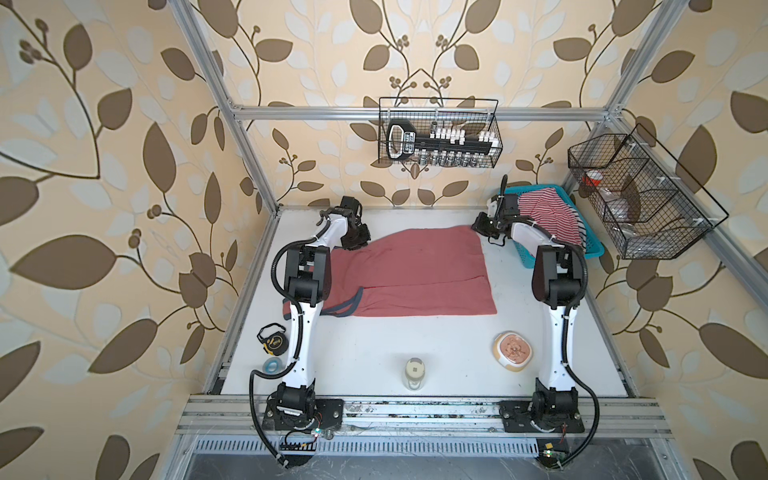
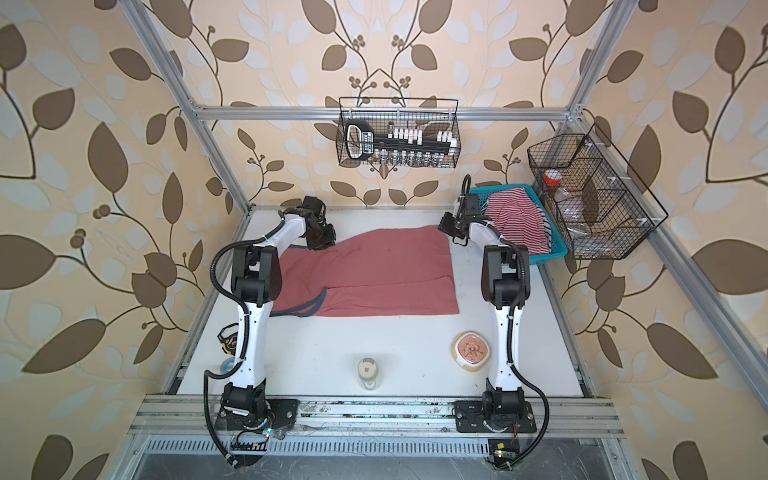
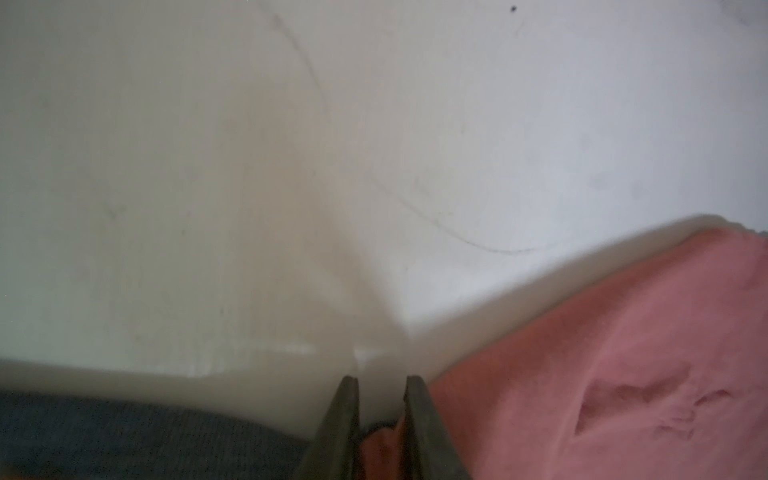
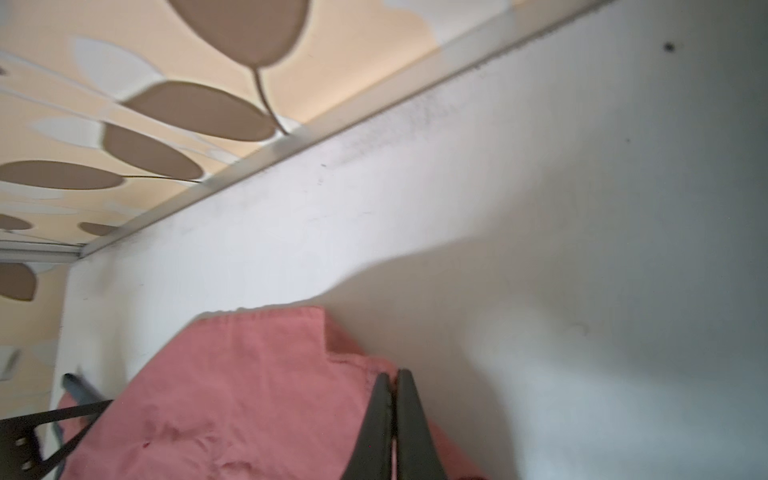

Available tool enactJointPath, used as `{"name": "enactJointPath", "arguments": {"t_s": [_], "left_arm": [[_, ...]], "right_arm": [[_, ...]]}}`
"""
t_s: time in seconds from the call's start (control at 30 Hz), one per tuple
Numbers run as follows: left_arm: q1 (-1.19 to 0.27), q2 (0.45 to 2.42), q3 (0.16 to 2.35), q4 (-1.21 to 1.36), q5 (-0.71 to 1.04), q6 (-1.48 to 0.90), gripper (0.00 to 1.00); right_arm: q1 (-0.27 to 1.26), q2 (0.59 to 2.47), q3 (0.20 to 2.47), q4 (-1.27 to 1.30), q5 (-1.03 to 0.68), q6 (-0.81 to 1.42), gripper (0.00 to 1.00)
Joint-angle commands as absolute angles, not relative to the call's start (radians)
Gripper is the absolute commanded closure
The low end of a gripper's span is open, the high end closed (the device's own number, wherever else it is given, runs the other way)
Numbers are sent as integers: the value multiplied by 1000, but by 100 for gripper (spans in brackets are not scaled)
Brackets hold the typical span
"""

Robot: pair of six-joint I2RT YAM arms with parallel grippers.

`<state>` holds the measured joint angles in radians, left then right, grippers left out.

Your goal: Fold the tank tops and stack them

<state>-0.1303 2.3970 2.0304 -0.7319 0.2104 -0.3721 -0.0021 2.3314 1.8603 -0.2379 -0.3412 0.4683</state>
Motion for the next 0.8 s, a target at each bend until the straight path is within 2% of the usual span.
{"name": "enactJointPath", "arguments": {"t_s": [0.0, 0.23, 0.37, 0.77], "left_arm": [[-136, 2283, 1967, -761, 241, -368, 72], [-137, 2190, 1919, -791, 230, -346, 65], [-137, 2175, 1932, -788, 221, -341, 60], [-137, 2410, 2273, -846, 197, -337, 55]], "right_arm": [[-5, 2248, 1783, -89, -449, 485, 100], [0, 2102, 1599, -54, -524, 406, 100], [10, 2016, 1533, -167, -532, 287, 100], [36, 1840, 1319, -497, -542, 90, 100]]}}
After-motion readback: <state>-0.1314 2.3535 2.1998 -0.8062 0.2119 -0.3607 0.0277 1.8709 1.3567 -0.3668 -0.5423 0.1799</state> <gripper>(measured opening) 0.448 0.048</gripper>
